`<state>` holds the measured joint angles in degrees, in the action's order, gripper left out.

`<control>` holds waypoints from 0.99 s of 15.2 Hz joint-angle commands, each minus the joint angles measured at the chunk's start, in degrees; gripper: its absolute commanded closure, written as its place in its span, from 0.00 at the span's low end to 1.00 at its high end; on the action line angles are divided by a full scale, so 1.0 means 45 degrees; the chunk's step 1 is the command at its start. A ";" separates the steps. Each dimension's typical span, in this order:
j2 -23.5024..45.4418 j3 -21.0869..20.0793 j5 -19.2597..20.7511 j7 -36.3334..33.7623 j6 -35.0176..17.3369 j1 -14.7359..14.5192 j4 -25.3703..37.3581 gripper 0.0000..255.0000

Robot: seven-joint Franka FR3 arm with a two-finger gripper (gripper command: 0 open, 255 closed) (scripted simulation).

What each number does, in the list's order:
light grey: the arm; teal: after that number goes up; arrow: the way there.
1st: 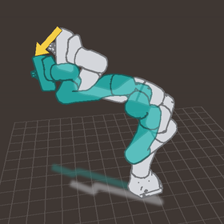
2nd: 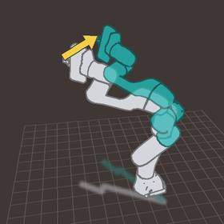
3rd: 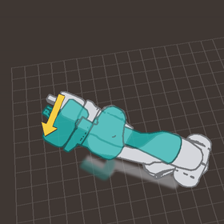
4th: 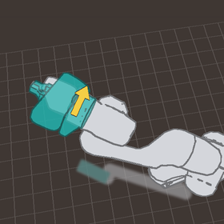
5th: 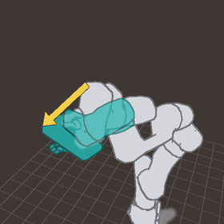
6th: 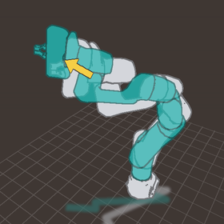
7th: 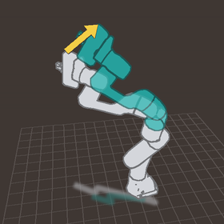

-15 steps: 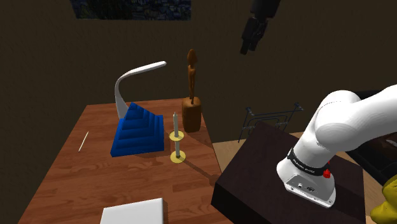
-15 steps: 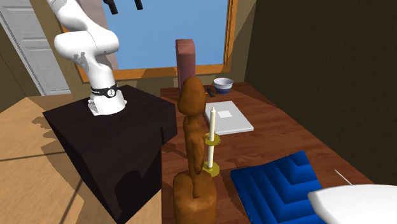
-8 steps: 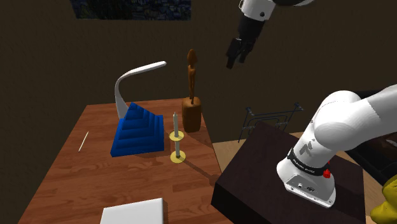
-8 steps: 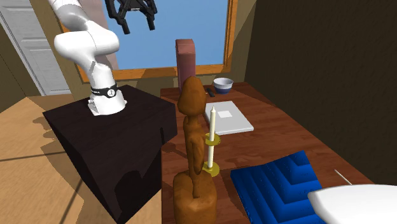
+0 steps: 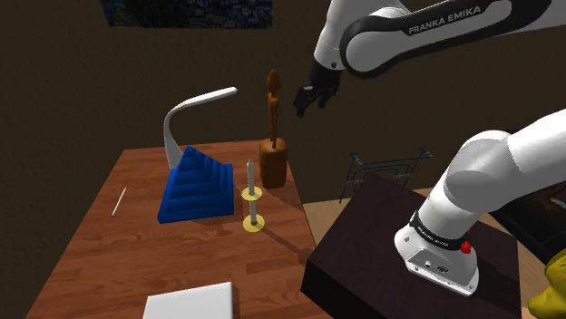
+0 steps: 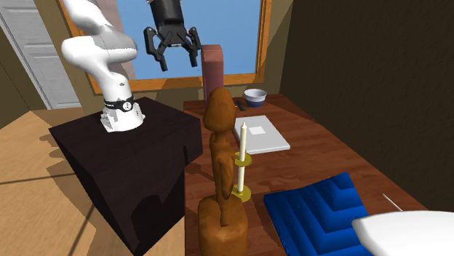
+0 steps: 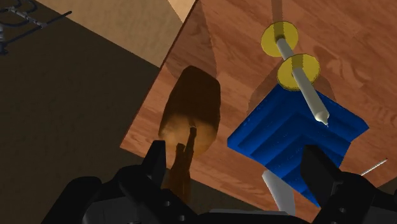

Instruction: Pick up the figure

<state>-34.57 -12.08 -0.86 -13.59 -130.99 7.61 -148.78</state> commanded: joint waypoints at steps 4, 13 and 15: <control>0.2250 -0.1871 0.1772 -0.2908 -0.3227 0.1640 -0.0182 0.00; 0.7457 -0.6201 1.1814 -1.3032 -0.4933 0.6937 0.2277 0.00; 0.8853 -0.6120 1.4277 -1.5281 -0.4160 0.6888 0.3218 0.00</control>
<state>1.53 -39.54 55.87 -75.80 -151.12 37.99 -136.53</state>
